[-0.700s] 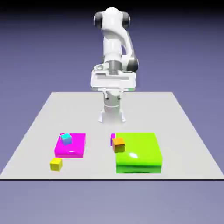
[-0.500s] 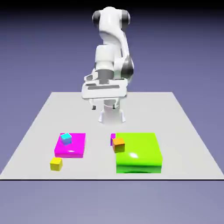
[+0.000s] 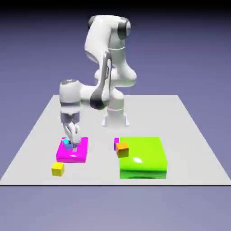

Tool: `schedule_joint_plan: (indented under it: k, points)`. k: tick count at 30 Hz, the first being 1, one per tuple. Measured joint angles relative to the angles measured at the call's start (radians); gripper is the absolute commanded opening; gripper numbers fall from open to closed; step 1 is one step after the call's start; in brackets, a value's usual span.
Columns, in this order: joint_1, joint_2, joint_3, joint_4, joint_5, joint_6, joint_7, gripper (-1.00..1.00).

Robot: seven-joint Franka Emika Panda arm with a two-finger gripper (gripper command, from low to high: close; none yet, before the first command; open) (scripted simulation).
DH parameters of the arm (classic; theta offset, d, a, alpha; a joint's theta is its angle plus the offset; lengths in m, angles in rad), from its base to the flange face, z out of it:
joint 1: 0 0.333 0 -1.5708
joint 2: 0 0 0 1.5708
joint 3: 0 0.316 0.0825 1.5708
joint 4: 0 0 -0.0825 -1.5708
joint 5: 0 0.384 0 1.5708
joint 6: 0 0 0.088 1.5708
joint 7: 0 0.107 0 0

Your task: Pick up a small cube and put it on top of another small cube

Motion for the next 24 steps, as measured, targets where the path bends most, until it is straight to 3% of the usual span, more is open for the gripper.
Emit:
schedule_joint_plan:
  k: [7, 11, 12, 19, 24]
  points:
    - [-0.023, 0.211, -0.089, 0.126, 0.082, -0.097, 0.195, 0.0]
    - [-0.095, 0.356, 0.006, 0.165, 0.174, 0.008, 0.129, 0.0]
    - [-0.104, 0.374, 0.018, 0.17, 0.186, 0.021, 0.12, -1.0]
    - [-0.024, 0.194, -0.072, 0.118, 0.072, -0.104, 0.176, -1.0]
    - [-0.029, 0.014, 0.11, 0.034, -0.029, -0.183, -0.024, -1.0]
